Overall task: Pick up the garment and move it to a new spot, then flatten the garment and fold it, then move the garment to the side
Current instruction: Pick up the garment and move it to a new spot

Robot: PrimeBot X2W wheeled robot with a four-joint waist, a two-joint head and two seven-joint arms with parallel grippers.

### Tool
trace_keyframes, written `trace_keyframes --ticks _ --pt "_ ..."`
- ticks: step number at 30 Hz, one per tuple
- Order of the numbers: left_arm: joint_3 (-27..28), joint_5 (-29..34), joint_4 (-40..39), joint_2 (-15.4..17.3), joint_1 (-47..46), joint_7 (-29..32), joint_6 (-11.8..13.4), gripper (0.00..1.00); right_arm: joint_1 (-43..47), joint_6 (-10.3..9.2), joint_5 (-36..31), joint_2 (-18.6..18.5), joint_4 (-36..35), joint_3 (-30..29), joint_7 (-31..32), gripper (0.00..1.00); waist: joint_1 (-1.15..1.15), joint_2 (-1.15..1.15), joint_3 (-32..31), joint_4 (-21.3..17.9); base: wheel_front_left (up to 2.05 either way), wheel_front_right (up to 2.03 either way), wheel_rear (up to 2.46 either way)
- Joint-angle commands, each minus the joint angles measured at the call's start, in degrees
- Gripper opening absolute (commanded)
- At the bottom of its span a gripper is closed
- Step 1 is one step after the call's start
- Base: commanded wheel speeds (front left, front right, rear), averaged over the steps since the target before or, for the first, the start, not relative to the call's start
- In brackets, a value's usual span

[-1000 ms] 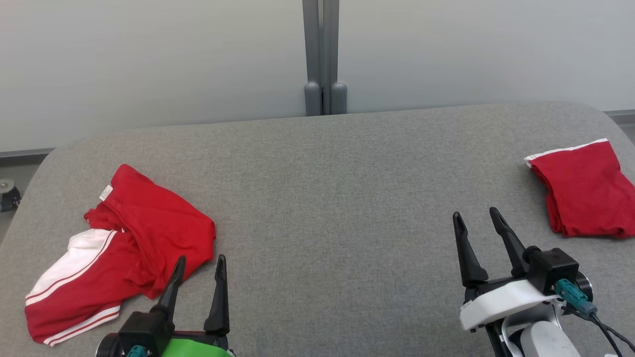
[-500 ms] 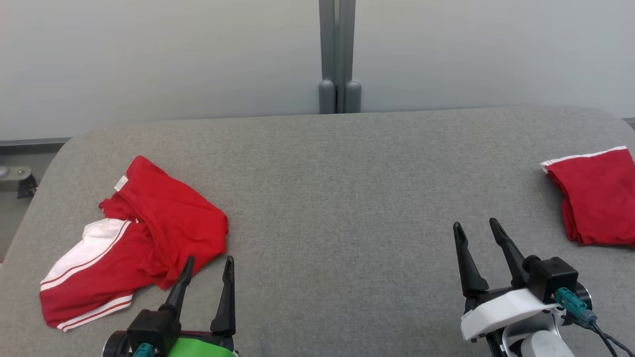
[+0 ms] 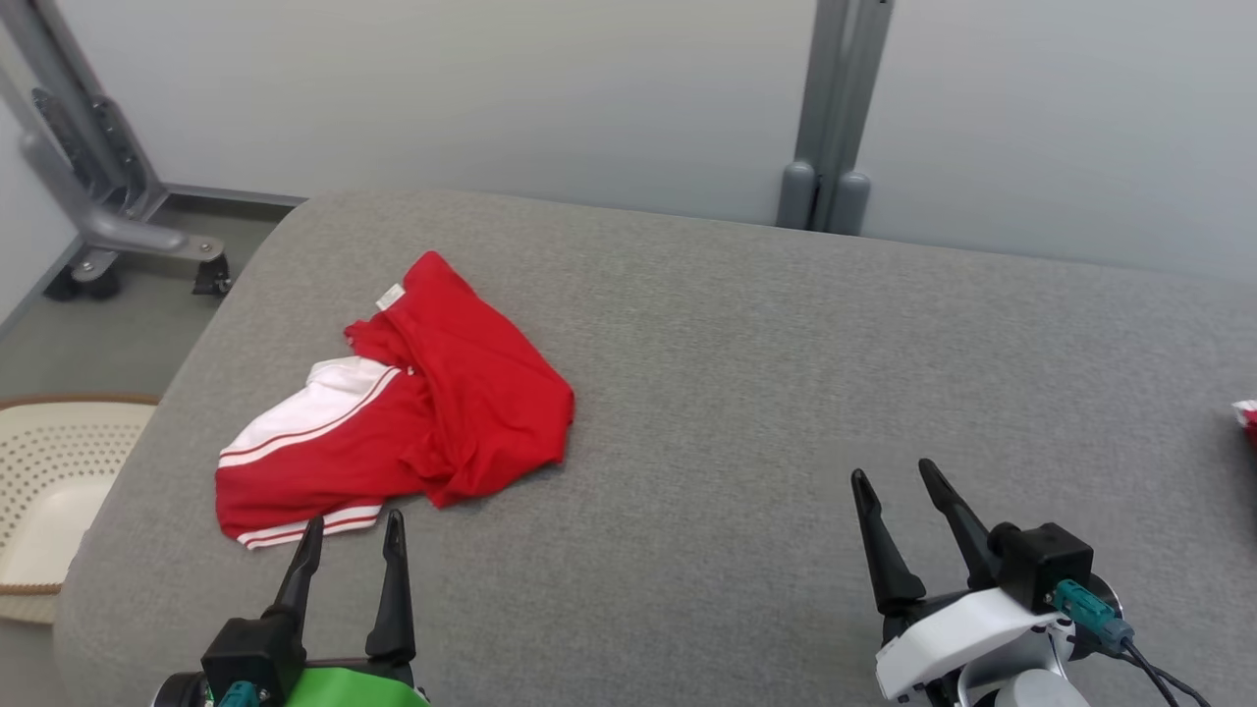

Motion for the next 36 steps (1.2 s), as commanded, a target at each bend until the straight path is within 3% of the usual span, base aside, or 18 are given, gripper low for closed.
trace_keyframes --ticks 1,10,23,29,36 --pt "0.47 0.75 -0.17 0.16 -0.04 0.06 -0.15 1.0 -0.58 -0.04 0.4 -0.15 0.38 0.45 -0.15 1.0 0.0 0.0 -0.09 5.17 0.0 0.0 0.0" --pt "1.84 1.38 -0.1 0.15 -0.13 0.06 -0.63 1.0 -1.12 -0.04 1.75 -0.17 1.58 1.79 -0.15 1.0 0.0 0.0 -0.04 10.0 0.0 0.0 0.0" --pt "6.51 1.0 1.14 0.14 -5.85 0.06 0.85 1.0 -5.29 -0.04 -2.22 -0.21 1.14 2.25 -0.15 1.0 0.0 0.0 7.59 8.09 0.0 0.0 0.0" --pt "8.4 2.8 8.41 2.14 -15.05 0.07 -1.19 1.0 -8.95 -0.04 -6.07 -0.97 -1.11 0.31 0.34 1.0 0.0 0.0 14.5 6.5 0.0 0.0 0.0" --pt "5.63 2.7 25.67 7.22 -30.72 3.83 -3.24 1.0 -12.11 -0.05 -8.65 -3.24 -6.39 -1.83 3.15 1.0 0.0 0.0 21.59 4.82 0.0 0.0 0.0"
